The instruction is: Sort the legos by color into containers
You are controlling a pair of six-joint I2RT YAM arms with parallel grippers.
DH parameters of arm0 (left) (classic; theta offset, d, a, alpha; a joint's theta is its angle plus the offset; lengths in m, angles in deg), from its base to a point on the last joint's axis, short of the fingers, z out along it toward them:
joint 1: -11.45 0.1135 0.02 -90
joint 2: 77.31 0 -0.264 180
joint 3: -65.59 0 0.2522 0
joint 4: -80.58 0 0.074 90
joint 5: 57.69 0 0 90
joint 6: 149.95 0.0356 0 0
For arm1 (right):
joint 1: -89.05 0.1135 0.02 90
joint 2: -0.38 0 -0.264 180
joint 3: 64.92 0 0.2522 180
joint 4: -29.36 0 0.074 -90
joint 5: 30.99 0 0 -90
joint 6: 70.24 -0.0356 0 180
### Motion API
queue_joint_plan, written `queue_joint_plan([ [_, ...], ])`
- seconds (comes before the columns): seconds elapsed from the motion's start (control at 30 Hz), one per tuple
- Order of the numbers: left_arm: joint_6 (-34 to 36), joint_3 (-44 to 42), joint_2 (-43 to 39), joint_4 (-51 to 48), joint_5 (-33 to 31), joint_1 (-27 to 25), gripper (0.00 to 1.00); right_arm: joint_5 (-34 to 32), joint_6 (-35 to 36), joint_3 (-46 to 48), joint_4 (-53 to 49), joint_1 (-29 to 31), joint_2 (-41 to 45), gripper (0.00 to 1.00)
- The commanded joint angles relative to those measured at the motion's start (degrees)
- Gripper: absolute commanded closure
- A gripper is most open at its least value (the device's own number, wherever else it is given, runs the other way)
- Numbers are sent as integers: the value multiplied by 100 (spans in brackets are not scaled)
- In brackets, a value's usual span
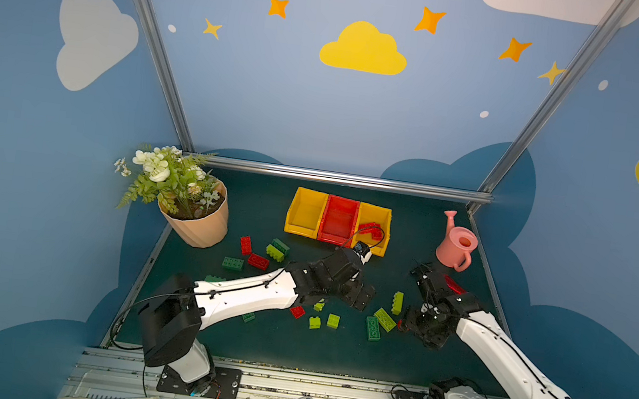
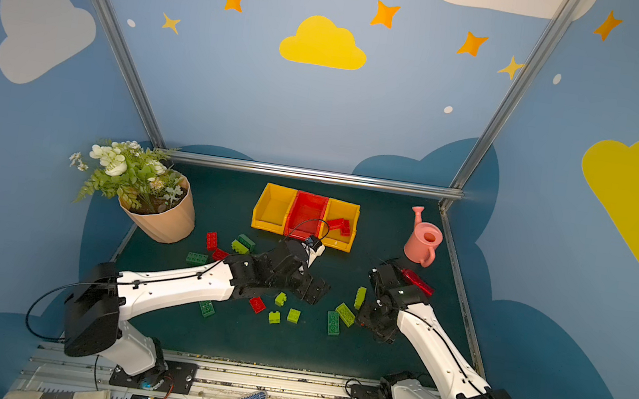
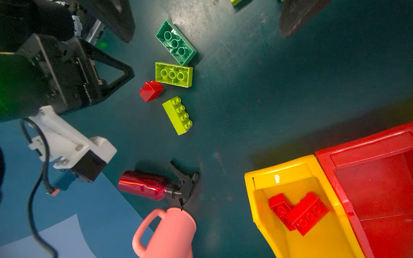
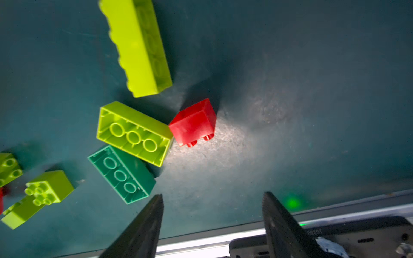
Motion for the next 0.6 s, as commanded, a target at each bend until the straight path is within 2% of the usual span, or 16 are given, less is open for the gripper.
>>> queue_joint_plan([
  [0.0, -175, -54, -126, -146, -454, -163, 0, 39, -170, 82, 431, -4, -45, 31],
  [0.23, -211, -200, -409, -313, -752, -236, 0, -17, 39, -36, 756, -47, -721, 32],
  [0.57, -144, -391, -718, -415, -951, -233, 0, -201, 377, -118, 1006, -182, -1091, 33],
])
